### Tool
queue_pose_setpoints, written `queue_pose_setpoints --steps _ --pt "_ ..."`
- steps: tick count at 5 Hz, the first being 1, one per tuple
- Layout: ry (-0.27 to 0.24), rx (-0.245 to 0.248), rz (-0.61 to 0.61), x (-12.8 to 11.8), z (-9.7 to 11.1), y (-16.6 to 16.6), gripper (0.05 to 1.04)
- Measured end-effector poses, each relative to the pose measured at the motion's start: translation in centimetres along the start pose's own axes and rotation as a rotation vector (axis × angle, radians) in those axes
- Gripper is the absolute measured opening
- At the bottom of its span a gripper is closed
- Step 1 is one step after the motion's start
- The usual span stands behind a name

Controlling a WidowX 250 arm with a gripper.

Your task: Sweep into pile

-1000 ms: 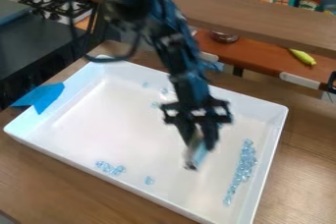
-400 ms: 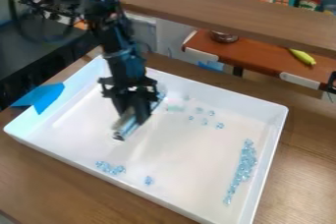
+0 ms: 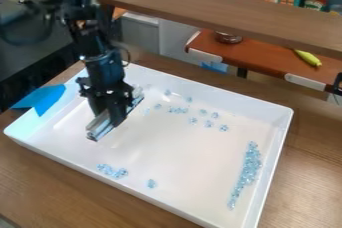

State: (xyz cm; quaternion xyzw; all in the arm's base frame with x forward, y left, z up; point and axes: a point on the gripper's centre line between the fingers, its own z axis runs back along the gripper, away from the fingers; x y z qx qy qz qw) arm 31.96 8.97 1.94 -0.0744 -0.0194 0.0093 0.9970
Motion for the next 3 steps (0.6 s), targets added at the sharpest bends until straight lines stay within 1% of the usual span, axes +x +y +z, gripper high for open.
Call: queue_pose_setpoints --steps 1,2,3 --pt "0.015 0.038 -0.015 -0.8 -0.7 0.7 0.39" --pt "0.042 0.077 -0.04 -1.9 -2.3 1.1 0.391" --pt "0.04 0.109 -0.061 -2.0 -2.7 1.4 0.391"
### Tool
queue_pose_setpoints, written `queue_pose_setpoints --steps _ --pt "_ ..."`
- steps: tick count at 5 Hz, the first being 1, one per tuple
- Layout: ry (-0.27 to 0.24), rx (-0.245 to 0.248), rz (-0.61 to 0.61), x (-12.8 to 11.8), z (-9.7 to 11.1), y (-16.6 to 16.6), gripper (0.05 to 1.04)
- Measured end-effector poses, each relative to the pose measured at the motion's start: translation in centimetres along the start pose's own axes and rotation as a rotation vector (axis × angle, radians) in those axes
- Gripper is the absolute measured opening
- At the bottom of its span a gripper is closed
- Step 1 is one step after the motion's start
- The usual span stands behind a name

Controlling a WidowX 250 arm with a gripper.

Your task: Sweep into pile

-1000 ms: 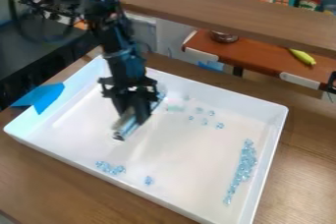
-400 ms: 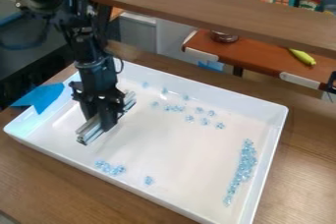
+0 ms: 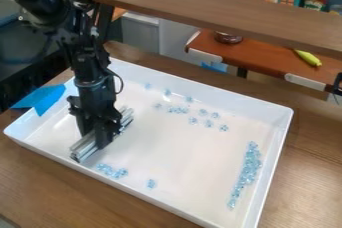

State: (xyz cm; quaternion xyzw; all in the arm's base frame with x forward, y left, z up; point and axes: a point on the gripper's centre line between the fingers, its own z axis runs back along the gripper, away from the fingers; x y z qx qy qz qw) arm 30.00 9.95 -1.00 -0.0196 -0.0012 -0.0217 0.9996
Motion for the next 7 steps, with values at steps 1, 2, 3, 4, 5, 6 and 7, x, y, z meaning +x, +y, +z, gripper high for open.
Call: queue_pose_setpoints --steps 1,2,3,4,5,6,7 --pt "0.0 0.011 0.005 -0.2 -0.3 -0.1 0.391" --pt "0.005 0.009 -0.007 -0.3 -0.7 -1.1 0.39" --pt "0.013 0.001 0.001 -0.2 -1.2 -2.4 0.391" --pt "-0.002 -0.015 0.023 0.1 -1.4 -3.7 0.39" --pt "-0.015 -0.017 0.044 0.5 -1.5 -4.7 0.391" --pt "-0.022 -0.047 0.069 1.1 -1.6 -7.6 0.39" --pt "-0.004 -0.084 0.087 1.3 -1.6 -10.7 0.39"
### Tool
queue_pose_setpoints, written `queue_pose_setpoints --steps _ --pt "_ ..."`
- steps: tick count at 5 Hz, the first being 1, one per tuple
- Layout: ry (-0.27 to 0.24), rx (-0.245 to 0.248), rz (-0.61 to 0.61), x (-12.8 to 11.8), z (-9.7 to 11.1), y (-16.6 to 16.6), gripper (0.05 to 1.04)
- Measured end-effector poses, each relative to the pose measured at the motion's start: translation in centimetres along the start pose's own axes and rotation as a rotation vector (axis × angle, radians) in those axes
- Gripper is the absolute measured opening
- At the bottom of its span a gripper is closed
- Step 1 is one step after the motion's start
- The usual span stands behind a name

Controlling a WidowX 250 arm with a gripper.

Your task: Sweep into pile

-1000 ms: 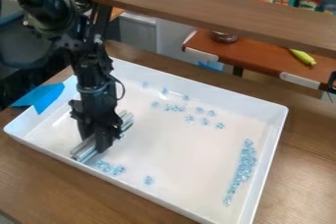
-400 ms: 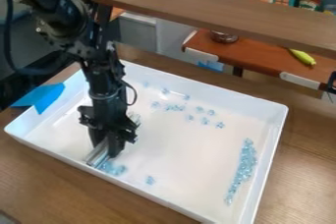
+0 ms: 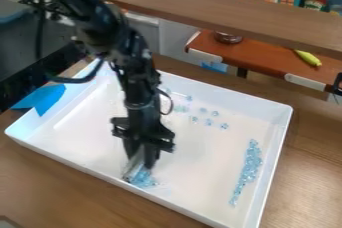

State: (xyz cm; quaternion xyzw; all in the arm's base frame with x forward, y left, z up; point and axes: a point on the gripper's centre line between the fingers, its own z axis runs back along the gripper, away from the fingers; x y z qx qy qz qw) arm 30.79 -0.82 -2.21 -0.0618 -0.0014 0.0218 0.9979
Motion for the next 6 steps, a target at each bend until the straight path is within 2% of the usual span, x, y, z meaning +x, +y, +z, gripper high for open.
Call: queue_pose_setpoints --steps 2,4,5,6 --pt "0.016 -0.044 -0.001 -0.1 -0.6 -5.1 0.39" --pt "0.004 -0.098 0.012 1.2 -1.1 -9.8 0.39" --pt "0.012 -0.119 0.026 1.9 -0.8 -11.1 0.39" --pt "0.018 -0.098 0.031 2.0 0.5 -9.6 0.39"
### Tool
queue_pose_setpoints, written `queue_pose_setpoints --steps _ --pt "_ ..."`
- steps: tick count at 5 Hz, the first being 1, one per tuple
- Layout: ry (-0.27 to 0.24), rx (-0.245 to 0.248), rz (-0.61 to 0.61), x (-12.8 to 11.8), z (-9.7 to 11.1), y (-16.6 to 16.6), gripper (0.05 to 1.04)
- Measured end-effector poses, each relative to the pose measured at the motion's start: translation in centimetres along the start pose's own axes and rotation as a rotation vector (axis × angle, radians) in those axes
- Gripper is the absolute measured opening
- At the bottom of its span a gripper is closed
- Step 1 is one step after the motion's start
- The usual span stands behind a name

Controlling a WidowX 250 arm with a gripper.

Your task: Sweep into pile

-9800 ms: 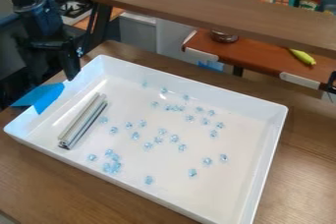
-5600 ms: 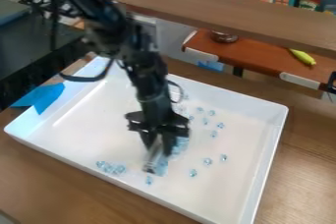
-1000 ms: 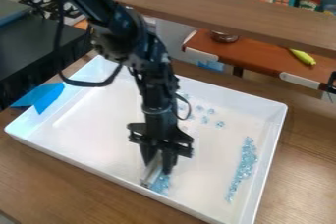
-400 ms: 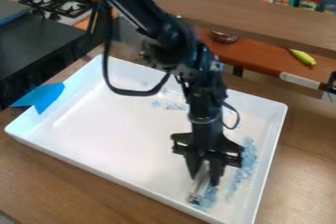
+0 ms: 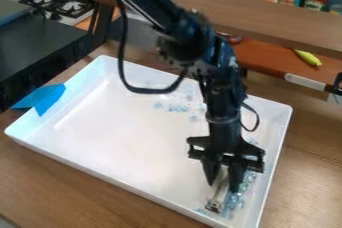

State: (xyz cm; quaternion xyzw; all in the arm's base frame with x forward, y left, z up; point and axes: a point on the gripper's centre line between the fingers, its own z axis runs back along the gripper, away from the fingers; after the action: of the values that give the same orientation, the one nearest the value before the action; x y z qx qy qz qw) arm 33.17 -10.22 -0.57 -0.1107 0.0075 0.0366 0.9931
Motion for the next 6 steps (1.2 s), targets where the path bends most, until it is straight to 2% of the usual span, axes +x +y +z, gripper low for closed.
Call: queue_pose_setpoints --steps 1,2,3,4,5,6 --pt "-0.095 0.05 0.008 1.3 4.9 3.9 0.39" --pt "-0.109 0.043 0.043 1.4 8.2 8.4 0.39" --pt "-0.114 0.139 0.06 2.7 10.7 12.1 0.39" --pt "-0.04 0.235 0.086 3.8 9.6 17.0 0.39" --pt "-0.061 0.269 0.086 5.0 9.6 21.2 0.39" --pt "-0.057 0.31 0.098 5.9 9.0 23.1 0.39"
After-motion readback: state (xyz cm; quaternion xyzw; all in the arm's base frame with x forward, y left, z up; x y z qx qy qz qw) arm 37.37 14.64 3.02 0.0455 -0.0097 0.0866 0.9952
